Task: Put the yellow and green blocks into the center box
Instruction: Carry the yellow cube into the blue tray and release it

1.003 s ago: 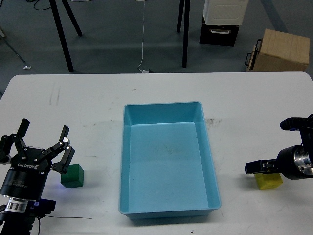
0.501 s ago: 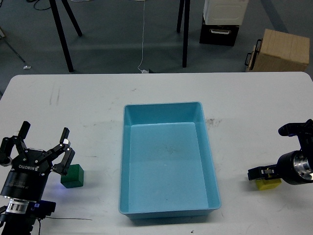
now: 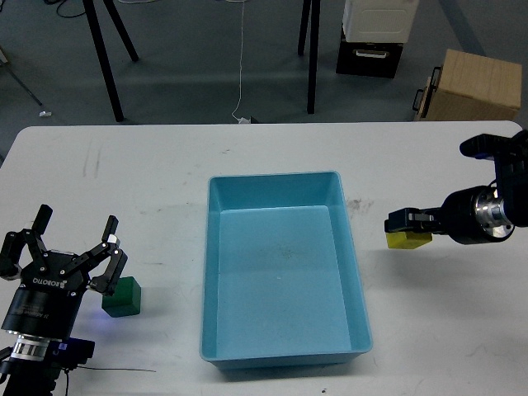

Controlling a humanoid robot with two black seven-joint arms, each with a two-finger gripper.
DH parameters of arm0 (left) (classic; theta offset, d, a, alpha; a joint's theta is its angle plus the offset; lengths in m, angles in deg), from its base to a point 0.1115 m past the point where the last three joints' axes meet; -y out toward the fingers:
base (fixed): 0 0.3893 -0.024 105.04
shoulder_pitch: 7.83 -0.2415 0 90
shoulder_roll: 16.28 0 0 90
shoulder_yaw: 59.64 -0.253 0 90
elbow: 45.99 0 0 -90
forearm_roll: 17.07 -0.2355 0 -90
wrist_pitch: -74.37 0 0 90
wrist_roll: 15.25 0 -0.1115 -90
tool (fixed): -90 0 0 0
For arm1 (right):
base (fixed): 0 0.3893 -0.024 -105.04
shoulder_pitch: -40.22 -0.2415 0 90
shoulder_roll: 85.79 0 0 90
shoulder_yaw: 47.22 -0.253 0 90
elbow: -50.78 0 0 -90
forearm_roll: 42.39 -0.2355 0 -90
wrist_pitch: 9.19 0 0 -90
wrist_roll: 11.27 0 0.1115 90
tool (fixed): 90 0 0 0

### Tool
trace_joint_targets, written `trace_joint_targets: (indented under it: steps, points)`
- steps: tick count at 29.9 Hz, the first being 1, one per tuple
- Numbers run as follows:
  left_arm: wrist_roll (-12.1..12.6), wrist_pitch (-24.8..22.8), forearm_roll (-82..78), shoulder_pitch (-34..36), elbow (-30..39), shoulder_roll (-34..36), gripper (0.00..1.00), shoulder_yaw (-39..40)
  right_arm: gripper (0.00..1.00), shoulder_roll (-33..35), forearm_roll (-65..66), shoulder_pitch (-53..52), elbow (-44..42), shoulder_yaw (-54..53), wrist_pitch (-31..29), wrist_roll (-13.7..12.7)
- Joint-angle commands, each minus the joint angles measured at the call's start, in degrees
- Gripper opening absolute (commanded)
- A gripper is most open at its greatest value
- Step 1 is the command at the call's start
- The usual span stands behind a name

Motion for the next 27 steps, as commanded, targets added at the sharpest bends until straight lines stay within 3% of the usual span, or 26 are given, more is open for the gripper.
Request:
trace_joint_targets:
  steps: [1, 6, 10, 11, 13, 14, 16, 20, 21, 27]
  points:
    - [-0.1, 0.0, -0.1, 0.0, 0.0, 0.0, 1.0, 0.0, 0.02, -9.3, -10.7, -6.9, -1.7, 1.4, 0.1, 0.0]
    - [0.0, 0.0, -0.5, 0.0, -0.9, 0.0, 1.0, 0.0, 0.02, -27.1, -15.6, -10.3, -8.7, 9.5, 1.8, 0.4]
    - [-0.1, 0.0, -0.6, 0.0, -1.0, 0.0, 1.0, 0.0, 0.08, -35.2, -15.4, -7.5, -11.1, 13.7, 5.4, 0.4]
    - [-0.1, 0.0, -0.6, 0.0, -0.9, 0.1, 1.0, 0.0, 0.15, -36.7, -15.4, -6.3, -12.1, 13.9, 5.8, 0.4]
    - [-0.1, 0.0, -0.6, 0.0, -1.0, 0.0, 1.0, 0.0, 0.4, -38.0, -15.3, -5.1, -13.4, 14.0, 5.9, 0.4]
    - [-0.1, 0.0, -0.6, 0.0, -1.0, 0.0, 1.0, 0.0, 0.46, -38.1, -15.3, -5.0, -13.7, 13.9, 5.9, 0.4]
    - [-0.1, 0.0, -0.6, 0.0, -1.3, 0.0, 1.0, 0.0, 0.69, -38.2, -15.4, -4.7, -13.9, 13.9, 6.4, 0.5]
    - [-0.1, 0.0, -0.6, 0.1, -1.6, 0.0, 1.0, 0.0, 0.93, -37.7, -15.6, -4.6, -13.8, 13.8, 6.5, 0.6]
    - [-0.1, 0.0, -0.6, 0.1, -1.7, 0.0, 1.0, 0.0, 0.97, -37.6, -15.6, -4.6, -13.8, 13.7, 6.5, 0.6]
    - [0.0, 0.0, -0.6, 0.4, -1.7, 0.0, 1.0, 0.0, 0.97, -35.6, -16.4, -4.8, -15.6, 9.8, 7.7, 0.7]
